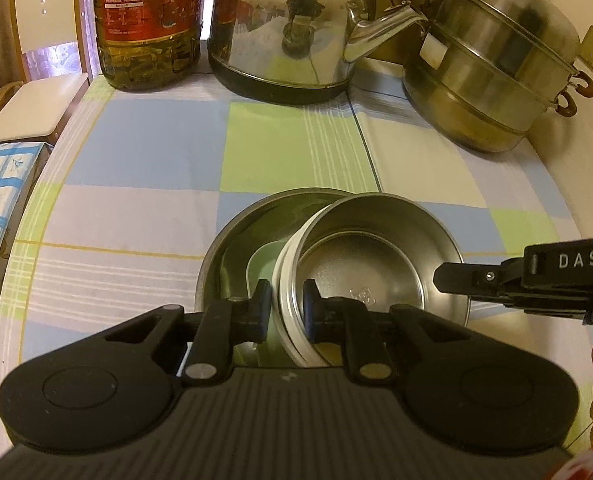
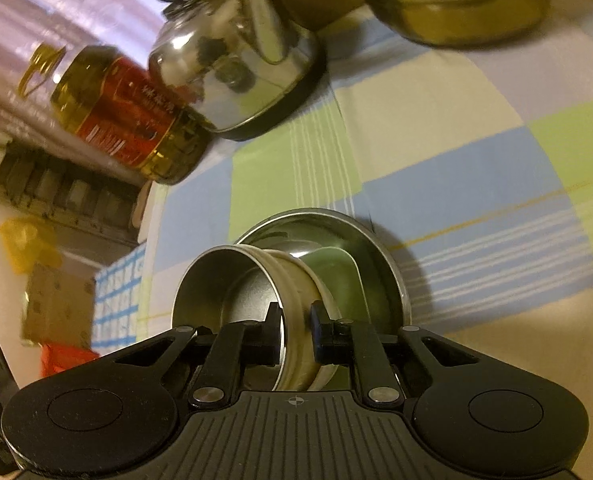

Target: Organize plates and bowls

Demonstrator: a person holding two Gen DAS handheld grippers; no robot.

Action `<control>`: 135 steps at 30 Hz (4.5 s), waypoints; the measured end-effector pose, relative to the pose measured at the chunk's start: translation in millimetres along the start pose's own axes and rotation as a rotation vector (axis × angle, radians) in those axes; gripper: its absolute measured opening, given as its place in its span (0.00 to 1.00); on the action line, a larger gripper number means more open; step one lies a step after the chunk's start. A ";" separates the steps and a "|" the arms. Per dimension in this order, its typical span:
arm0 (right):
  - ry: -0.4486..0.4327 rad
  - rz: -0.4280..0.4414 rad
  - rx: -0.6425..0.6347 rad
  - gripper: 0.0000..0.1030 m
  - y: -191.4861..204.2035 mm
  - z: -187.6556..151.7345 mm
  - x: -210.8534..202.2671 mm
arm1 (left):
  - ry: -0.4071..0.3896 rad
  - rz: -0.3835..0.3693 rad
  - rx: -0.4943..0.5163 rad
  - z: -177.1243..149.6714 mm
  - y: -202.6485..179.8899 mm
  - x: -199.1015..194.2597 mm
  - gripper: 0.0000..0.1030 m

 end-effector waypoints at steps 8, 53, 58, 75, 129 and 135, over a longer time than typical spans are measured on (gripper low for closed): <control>0.048 0.037 0.106 0.15 -7.1 0.2 -1.8 | -0.013 -0.015 0.005 2.3 -3.4 -3.5 0.13; -0.166 -0.001 -0.325 0.64 25.9 -65.6 -107.6 | -0.159 0.049 0.069 -53.2 -36.0 -144.2 0.21; -0.155 -0.006 -0.360 0.64 18.8 -92.8 -129.5 | -0.165 0.048 0.064 -79.6 -51.1 -170.9 0.21; -0.101 -0.037 -0.431 0.64 -19.9 -177.0 -196.2 | -0.112 0.027 0.030 -175.3 -110.4 -215.8 0.21; -0.065 -0.117 -0.475 0.64 -54.4 -242.6 -232.1 | -0.091 -0.004 0.027 -240.8 -149.1 -240.8 0.22; -0.063 -0.118 -0.476 0.64 -53.8 -242.2 -231.3 | -0.091 -0.004 0.026 -240.5 -148.5 -240.5 0.22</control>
Point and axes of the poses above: each gripper's, at about its wrist camera, not at the fingertips, and x roughly the way its jaws point, y to its left, z to its top, the point moved 10 cm from there along x, roughly the way its jaws point, and after that the axes turned 3 degrees about -y, right-handed, at the moved point
